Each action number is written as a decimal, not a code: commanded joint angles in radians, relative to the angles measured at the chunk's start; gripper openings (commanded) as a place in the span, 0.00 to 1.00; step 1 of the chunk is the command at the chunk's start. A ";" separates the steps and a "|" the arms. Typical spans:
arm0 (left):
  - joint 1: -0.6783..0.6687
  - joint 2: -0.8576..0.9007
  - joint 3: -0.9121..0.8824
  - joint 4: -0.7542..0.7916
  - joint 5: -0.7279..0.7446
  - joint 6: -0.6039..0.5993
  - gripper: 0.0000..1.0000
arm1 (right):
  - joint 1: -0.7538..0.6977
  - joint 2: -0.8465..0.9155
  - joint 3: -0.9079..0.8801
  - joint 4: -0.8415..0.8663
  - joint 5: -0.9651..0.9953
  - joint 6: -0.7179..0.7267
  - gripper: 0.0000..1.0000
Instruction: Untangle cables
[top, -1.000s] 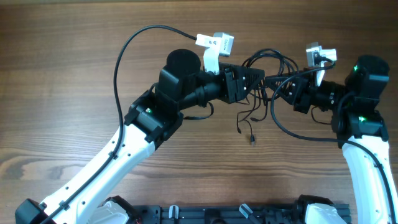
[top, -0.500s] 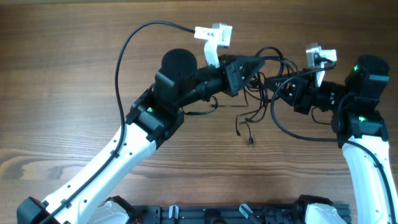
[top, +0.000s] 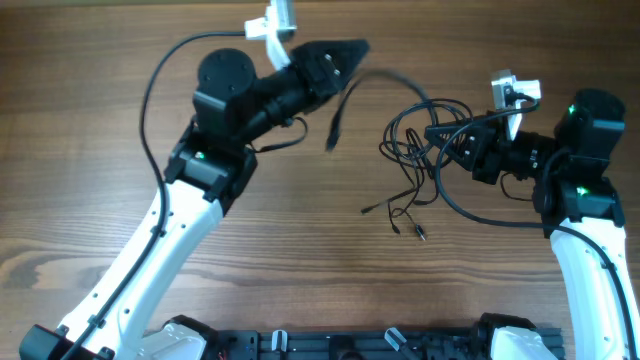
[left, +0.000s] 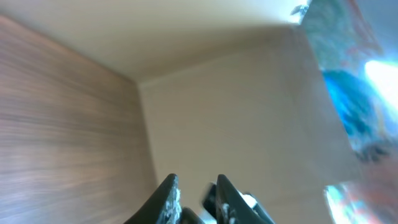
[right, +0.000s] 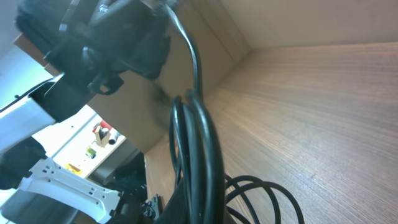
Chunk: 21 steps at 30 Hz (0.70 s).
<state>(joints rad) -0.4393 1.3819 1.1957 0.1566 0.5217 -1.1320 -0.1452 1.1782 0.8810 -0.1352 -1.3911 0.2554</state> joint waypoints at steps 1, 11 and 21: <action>0.014 0.000 0.007 -0.109 -0.011 0.172 0.23 | 0.002 0.004 0.001 0.001 -0.042 -0.020 0.05; -0.006 0.000 0.007 -0.352 0.143 0.423 0.43 | 0.002 0.004 0.001 0.007 -0.055 -0.019 0.05; -0.009 0.000 0.007 -0.348 0.309 0.427 0.63 | 0.002 0.004 0.001 0.058 -0.095 0.048 0.05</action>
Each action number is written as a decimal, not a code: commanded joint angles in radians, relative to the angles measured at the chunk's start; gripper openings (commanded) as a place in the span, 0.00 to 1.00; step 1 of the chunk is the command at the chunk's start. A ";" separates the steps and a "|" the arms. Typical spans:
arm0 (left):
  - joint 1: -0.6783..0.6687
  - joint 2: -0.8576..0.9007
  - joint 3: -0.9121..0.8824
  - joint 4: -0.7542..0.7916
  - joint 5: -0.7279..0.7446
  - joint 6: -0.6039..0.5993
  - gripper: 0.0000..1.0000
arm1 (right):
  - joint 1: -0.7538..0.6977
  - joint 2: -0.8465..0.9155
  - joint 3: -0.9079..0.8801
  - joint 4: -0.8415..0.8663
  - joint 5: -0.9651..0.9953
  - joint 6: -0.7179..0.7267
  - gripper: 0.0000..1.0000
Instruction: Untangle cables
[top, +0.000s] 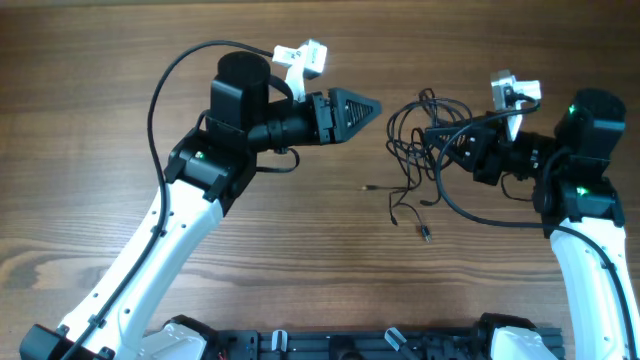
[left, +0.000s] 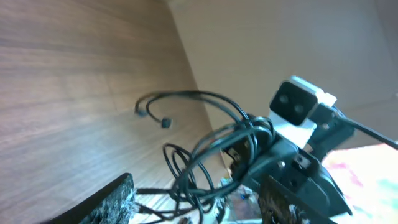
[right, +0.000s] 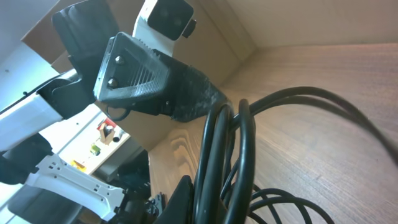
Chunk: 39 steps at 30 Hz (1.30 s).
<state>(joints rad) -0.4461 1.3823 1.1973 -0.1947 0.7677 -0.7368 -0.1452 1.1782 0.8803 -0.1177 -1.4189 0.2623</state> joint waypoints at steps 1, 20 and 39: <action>-0.008 0.000 0.005 0.003 0.063 0.051 0.63 | 0.002 0.004 0.002 0.063 -0.078 0.072 0.05; -0.166 0.008 0.005 0.150 0.057 0.181 0.58 | 0.002 0.004 0.002 0.328 -0.200 0.423 0.05; -0.186 0.008 0.005 0.118 -0.064 0.246 0.88 | 0.002 0.004 0.002 0.369 -0.203 0.423 0.05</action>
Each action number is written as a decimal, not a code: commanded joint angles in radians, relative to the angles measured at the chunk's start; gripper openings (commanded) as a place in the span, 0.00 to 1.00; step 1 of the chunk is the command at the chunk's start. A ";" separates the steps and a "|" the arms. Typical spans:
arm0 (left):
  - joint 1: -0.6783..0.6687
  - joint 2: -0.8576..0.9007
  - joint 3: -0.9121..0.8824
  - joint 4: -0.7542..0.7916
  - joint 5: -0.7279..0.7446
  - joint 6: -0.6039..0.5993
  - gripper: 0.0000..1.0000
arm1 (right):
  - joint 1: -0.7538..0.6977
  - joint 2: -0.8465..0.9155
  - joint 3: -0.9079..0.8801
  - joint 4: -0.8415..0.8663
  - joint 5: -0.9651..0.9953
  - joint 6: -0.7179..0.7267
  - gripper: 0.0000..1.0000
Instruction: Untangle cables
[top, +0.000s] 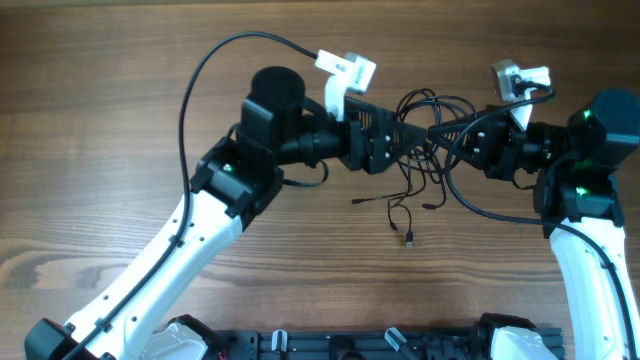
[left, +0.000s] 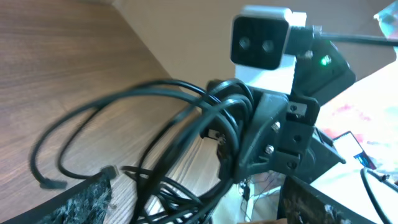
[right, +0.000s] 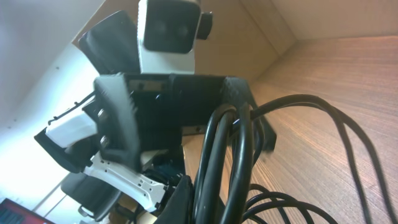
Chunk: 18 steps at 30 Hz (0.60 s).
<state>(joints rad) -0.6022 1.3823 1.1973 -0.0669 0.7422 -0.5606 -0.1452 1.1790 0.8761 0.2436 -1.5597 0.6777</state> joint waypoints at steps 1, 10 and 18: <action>-0.038 0.008 0.005 -0.013 -0.048 0.084 0.86 | 0.002 0.003 0.006 0.007 -0.062 0.007 0.05; -0.068 0.008 0.005 -0.002 -0.052 0.082 0.04 | 0.002 0.003 0.006 0.007 -0.062 0.006 0.06; -0.010 -0.001 0.005 0.000 -0.051 0.082 0.04 | 0.002 0.003 0.005 0.004 -0.008 -0.024 0.99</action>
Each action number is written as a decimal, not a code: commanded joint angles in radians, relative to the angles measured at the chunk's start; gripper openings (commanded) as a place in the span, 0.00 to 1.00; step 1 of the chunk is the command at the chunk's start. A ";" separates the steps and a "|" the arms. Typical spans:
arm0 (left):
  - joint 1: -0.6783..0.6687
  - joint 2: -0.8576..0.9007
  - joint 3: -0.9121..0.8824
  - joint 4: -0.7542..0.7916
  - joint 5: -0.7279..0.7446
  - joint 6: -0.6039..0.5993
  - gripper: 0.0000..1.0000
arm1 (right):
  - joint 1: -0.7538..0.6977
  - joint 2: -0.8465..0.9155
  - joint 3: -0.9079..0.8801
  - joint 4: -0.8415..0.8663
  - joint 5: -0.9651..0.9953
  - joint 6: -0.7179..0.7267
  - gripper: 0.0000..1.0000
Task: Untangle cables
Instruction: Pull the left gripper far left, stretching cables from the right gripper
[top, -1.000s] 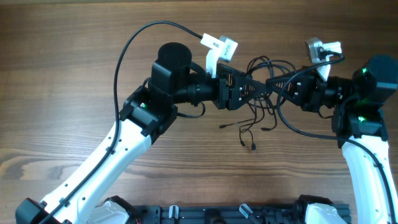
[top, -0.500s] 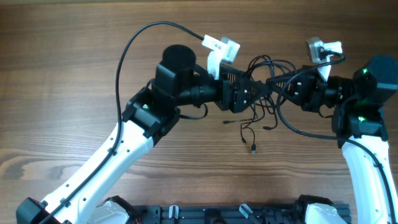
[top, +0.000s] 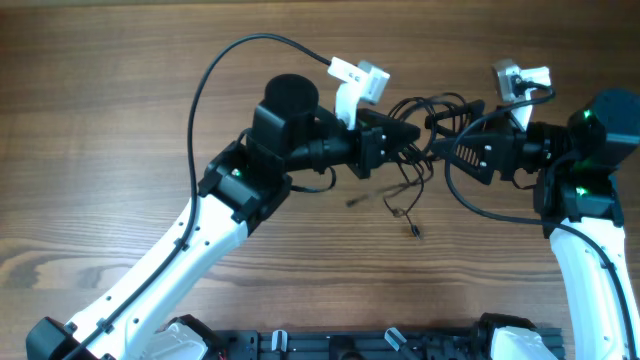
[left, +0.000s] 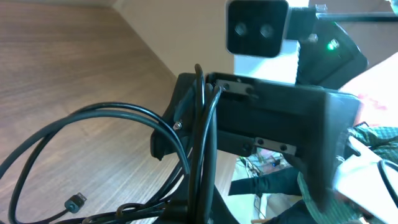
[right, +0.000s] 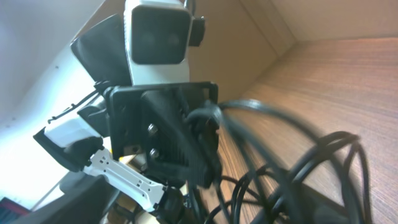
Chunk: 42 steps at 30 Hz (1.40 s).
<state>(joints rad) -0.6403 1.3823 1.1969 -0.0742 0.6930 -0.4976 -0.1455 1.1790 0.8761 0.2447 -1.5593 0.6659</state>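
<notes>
A tangle of thin black cables (top: 428, 108) hangs between the two arms above the wooden table (top: 120, 120). Loose ends and a small plug (top: 413, 230) trail below it. My left gripper (top: 408, 140) is shut on several strands, which run upright between its fingers (left: 200, 155). My right gripper (top: 442, 150) faces it from the right, almost touching, and stands open. In the right wrist view the cables (right: 311, 162) lie loose and blurred in front of the left gripper's body (right: 177, 130). No strand sits clamped in the right gripper.
The left arm's own camera lead (top: 215, 70) loops high over the table's back left. The arms' base rail (top: 380, 345) runs along the front edge. The right arm's body (top: 585, 150) stands at the right side.
My left gripper, which stood open around the bundle, is shut on it. The right gripper, which was shut on the same strands, has opened. The loose ends have shifted slightly.
At first my right gripper held the bundle, and one cable arced out leftward near the left gripper at the back. Then that cable lay back with the bundle and the left gripper pointed at it. It stood open around the strands, and now holds them alone.
</notes>
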 joint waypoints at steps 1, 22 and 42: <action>0.034 -0.006 0.006 0.007 -0.002 0.019 0.04 | 0.002 0.003 0.005 0.002 0.008 -0.012 1.00; -0.064 -0.073 0.006 0.208 0.103 0.003 0.04 | 0.002 0.003 0.000 -0.306 0.516 -0.223 0.99; 0.246 -0.295 0.006 0.231 0.190 -0.041 0.04 | 0.002 0.003 0.000 -0.710 1.178 -0.301 1.00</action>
<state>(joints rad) -0.4496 1.1572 1.1938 0.1390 0.8631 -0.5362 -0.1398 1.1782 0.8745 -0.4484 -0.4839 0.3794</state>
